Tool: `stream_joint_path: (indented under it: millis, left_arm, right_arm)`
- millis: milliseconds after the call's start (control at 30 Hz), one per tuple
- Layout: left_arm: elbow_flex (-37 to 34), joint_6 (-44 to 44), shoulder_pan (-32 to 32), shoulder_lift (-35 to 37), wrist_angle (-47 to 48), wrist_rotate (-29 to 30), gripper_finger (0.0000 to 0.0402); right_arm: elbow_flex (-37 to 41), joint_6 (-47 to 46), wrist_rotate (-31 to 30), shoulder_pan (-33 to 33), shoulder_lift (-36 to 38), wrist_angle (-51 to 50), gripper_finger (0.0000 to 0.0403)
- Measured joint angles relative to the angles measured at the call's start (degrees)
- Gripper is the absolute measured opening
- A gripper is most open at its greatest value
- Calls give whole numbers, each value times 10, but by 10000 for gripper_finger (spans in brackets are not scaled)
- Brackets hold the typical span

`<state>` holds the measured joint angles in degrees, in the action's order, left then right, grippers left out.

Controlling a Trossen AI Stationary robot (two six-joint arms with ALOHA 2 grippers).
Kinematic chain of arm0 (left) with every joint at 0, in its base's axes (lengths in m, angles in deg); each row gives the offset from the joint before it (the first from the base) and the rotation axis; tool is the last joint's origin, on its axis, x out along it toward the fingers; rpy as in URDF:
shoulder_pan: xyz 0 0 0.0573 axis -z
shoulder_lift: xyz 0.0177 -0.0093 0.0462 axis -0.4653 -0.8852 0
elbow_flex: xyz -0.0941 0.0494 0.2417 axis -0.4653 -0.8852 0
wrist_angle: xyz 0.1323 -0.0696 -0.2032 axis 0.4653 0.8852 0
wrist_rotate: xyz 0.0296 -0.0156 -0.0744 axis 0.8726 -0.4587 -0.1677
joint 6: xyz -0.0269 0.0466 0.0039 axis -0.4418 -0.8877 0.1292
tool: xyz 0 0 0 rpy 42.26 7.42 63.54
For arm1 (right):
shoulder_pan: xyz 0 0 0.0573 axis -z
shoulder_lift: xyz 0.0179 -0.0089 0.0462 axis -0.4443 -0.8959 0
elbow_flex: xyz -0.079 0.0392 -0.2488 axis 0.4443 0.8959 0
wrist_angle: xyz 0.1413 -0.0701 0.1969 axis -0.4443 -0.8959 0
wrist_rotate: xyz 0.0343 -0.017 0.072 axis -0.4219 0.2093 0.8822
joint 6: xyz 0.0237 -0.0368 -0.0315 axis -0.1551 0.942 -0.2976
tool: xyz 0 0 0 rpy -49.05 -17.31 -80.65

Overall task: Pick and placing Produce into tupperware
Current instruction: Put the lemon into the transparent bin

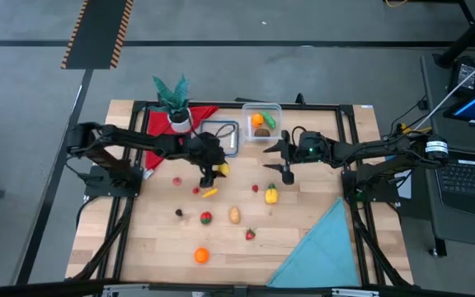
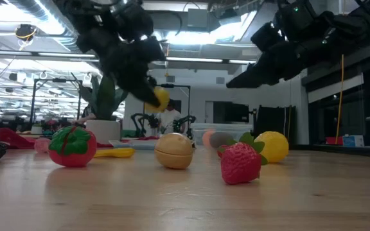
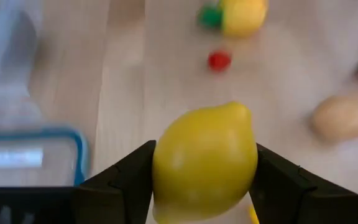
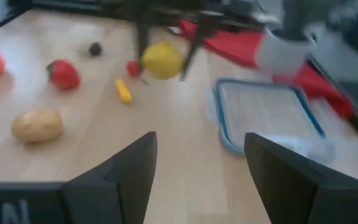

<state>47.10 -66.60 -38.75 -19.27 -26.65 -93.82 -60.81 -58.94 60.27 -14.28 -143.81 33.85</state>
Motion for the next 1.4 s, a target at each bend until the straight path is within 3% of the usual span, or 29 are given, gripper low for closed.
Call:
stream_joint_path:
  millis: [133, 300, 533, 667, 1000, 1400]
  left_arm:
    - [0, -2, -16, 34, 3, -41, 206]
    - [0, -4, -27, 47, 3, -48, 206]
    - [0, -4, -33, 42, 5, -49, 207]
    - [0, -1, -33, 42, -8, -75, 206]
    - [0, 10, -41, 42, -53, -131, 206]
    - [0, 55, -54, 42, -70, -169, 206]
  right_arm:
    - [0, 54, 1, -23, 0, 12, 243]
    - [0, 57, -29, -40, 0, 57, 248]
    - [-2, 57, -82, -50, 0, 76, 307]
    - [-13, 59, -78, -51, 0, 73, 331]
    - [-63, 134, -44, -80, 0, -22, 333]
    - [-128, 208, -44, -103, -45, -39, 327]
